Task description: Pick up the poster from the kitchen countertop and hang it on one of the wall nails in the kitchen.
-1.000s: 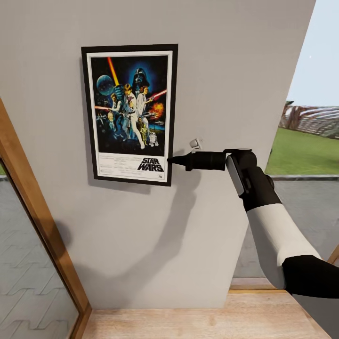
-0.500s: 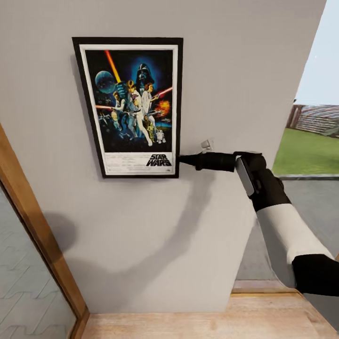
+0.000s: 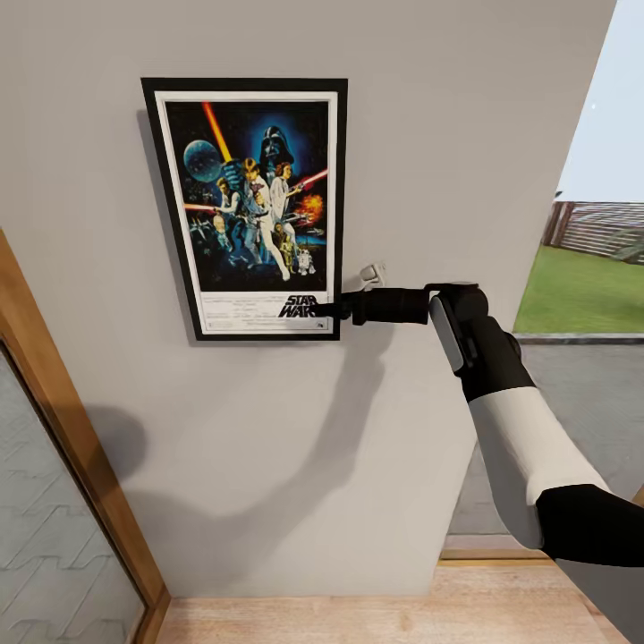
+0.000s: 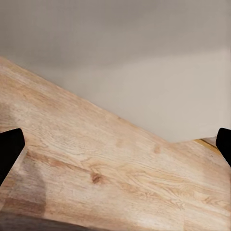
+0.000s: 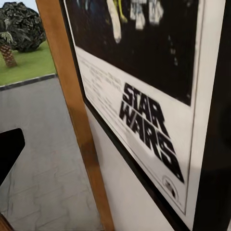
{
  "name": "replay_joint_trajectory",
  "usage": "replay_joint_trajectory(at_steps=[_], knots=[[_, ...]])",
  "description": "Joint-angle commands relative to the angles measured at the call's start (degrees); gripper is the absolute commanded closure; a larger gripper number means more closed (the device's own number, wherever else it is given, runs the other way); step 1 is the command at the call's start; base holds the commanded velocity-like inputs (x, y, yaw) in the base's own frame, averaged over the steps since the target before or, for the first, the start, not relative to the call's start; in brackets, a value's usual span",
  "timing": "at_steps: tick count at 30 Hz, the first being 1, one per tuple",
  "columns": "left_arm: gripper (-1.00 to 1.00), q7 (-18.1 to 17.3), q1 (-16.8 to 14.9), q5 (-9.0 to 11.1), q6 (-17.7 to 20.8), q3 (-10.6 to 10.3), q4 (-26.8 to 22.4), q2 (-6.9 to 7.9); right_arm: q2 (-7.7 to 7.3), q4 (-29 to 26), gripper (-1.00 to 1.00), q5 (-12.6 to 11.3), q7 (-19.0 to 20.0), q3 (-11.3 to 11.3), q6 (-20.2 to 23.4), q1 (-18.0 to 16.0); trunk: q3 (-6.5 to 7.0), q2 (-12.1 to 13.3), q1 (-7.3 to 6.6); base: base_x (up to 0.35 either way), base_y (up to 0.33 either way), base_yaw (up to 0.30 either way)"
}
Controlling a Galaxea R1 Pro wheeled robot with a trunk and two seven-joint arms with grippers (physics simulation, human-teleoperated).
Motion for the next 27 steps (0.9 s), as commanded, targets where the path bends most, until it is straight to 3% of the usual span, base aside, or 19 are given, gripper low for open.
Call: replay_joint_trajectory(at_steps=[1, 16, 24, 27], knots=[[-1.0, -0.08, -0.05, 0.32, -0.34, -0.48, 0.03, 0.01, -0.01, 0.01, -1.0, -0.44, -0.13, 0.03, 0.48, -0.06, -0.14, -0.14, 0.04, 0.0, 0.0, 0.0], [-1.0, -0.08, -0.05, 0.32, -0.34, -0.48, 0.05, 0.01, 0.07, -2.32, -1.0, -0.5, 0.13, 0.03, -0.73, 1.1, -0.14, -0.14, 0.04, -0.107, 0.0, 0.0], [-1.0, -0.08, -0.05, 0.32, -0.34, -0.48, 0.04, 0.08, -0.08, -11.88, -1.0, -0.5, 0.4, 0.01, -2.92, 9.9, -0.14, -0.14, 0.04, -0.022, 0.0, 0.0], [-1.0, -0.12, -0.05, 0.32, -0.34, -0.47, 0.02, 0.09, -0.33, -14.21, -1.0, -0.5, 0.5, -0.03, -3.65, 14.94, -0.14, -0.14, 0.04, -0.005, 0.0, 0.0]])
